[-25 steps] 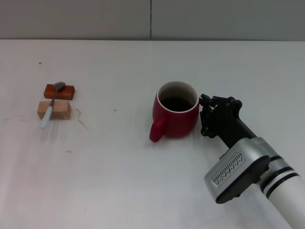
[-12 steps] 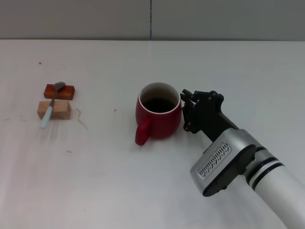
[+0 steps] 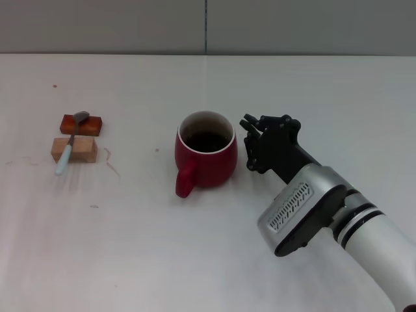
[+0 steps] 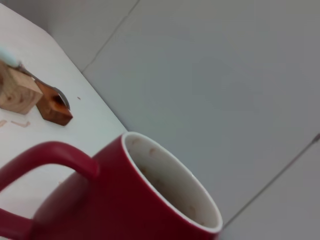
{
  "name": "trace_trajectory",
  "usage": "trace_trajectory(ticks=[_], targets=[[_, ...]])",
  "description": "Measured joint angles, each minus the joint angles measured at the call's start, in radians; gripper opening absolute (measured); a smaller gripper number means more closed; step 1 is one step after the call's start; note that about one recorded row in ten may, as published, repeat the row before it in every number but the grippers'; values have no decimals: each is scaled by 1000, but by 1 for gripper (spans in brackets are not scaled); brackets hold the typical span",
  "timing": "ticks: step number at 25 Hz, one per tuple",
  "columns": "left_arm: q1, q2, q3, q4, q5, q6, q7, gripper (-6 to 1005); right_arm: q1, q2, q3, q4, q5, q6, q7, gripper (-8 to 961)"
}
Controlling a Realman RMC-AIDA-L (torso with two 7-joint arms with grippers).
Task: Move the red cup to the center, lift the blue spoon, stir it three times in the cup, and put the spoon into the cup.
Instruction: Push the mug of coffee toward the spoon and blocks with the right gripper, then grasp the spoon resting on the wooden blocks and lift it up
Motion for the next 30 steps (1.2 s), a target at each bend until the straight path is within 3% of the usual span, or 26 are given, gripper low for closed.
trace_trajectory(ticks=[4,9,17,20,28,30], targets=[[0,-1,5,0,0,0,0,858,-2,0,4,-52,0,-54,62,56],[32,-3,4,-29,0,91,-21,858,-9,0,9,-159,0,-206,191,57],[66,-5,5,-68,0,149,-54,858,-12,-12,11,-380,-1,-497,608,59],[77,-5,6,-79,1,156,-54,858,-10,-17,50,-448,0,-541,752,60],[94,-5,12,-171,14,318,-54,858,-15,-24,194,-609,2,-636,967,464],[99,-5,12,-207,19,388,-54,858,-5,-30,227,-633,2,-630,969,489]])
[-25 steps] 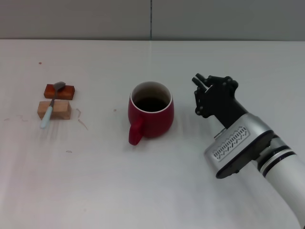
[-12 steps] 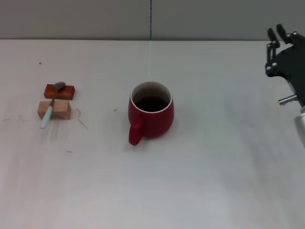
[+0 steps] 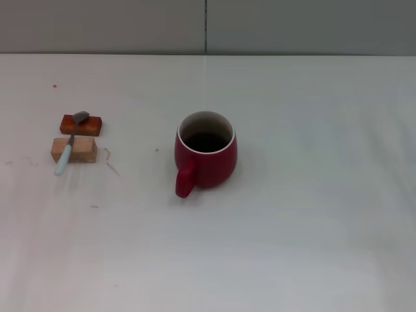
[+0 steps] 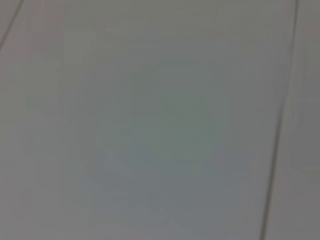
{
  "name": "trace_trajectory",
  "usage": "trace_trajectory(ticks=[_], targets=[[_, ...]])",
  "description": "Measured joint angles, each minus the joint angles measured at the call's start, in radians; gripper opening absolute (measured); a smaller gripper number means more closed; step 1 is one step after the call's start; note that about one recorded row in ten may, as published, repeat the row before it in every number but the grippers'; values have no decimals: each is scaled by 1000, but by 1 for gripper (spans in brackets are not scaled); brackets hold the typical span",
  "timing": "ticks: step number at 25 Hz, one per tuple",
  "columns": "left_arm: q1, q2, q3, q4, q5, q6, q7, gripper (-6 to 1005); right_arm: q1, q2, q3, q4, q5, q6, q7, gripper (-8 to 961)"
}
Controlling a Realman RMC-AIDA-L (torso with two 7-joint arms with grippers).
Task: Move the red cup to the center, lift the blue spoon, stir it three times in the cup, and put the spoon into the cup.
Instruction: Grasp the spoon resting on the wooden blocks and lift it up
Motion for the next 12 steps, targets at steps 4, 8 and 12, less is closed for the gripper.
trace_trajectory(ticks=[4,8,12], targets=[[10,1,3,-120,8,175,7,858,28,-18,47,-20,0,52,2,539],[37,0,3,-229,26,270,32,858,42,-32,61,-26,0,85,3,589],[61,-1,-3,-336,111,283,140,857,44,-34,57,-35,0,85,3,602]])
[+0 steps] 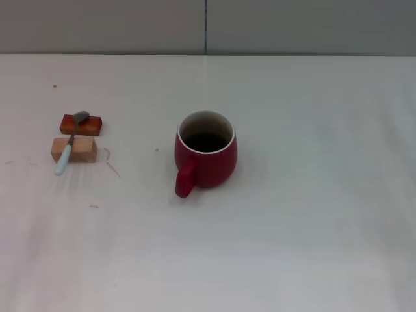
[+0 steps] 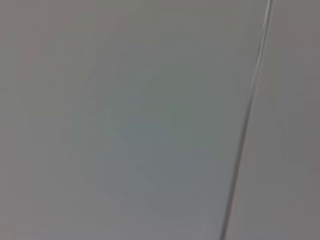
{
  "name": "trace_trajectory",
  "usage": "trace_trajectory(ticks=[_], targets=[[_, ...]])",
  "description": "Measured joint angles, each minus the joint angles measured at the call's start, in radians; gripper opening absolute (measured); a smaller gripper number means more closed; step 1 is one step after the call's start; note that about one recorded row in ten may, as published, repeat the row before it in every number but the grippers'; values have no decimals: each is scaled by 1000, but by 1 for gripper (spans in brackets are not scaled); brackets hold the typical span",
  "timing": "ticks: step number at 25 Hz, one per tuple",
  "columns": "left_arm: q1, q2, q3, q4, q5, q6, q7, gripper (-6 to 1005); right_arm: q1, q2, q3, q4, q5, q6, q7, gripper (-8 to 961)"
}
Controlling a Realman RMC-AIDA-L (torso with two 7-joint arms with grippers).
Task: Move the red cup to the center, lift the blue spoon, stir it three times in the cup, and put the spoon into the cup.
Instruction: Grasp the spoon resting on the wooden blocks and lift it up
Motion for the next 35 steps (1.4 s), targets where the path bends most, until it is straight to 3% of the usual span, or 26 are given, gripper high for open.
trace_trajectory(ticks=[9,16,24,35], targets=[[-28,0,-48,-288,180,-7,292,857,1,-10,0,-5,0,29,-3,603],[-35,5,-84,-419,260,-49,430,857,0,-11,2,-6,0,41,-1,602],[-28,11,-83,-439,256,-204,480,857,4,-11,-4,0,0,55,0,603],[-47,18,-110,-400,251,-293,516,857,-3,0,4,1,0,55,-7,602]])
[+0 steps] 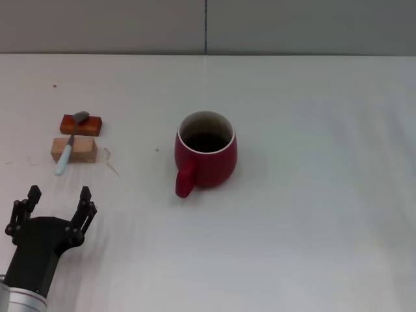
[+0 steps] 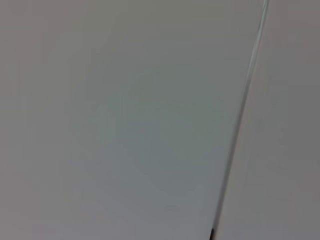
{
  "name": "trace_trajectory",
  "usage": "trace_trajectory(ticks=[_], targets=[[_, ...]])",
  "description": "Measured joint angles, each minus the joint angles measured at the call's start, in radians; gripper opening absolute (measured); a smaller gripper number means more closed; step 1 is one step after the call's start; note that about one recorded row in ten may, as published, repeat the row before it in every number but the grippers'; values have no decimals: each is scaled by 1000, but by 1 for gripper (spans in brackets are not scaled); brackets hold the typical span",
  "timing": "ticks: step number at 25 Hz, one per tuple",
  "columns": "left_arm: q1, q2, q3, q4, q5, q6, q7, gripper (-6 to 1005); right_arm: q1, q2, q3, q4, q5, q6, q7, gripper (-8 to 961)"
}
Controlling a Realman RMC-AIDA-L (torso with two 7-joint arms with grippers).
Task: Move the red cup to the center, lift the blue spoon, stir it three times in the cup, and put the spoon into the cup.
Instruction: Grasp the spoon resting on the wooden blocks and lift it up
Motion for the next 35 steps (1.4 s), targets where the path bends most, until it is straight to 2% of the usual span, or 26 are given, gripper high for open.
trace_trajectory(ticks=[6,14,35], targets=[[-4,6,-18,36,0,-39,-1,857,-5,9,0,0,0,-5,-2,602],[3,-2,-52,120,0,-129,-10,859,-8,23,0,-2,0,-9,-2,603],[-52,-7,-102,123,8,-181,-11,857,-8,29,0,-6,0,-1,-2,603]])
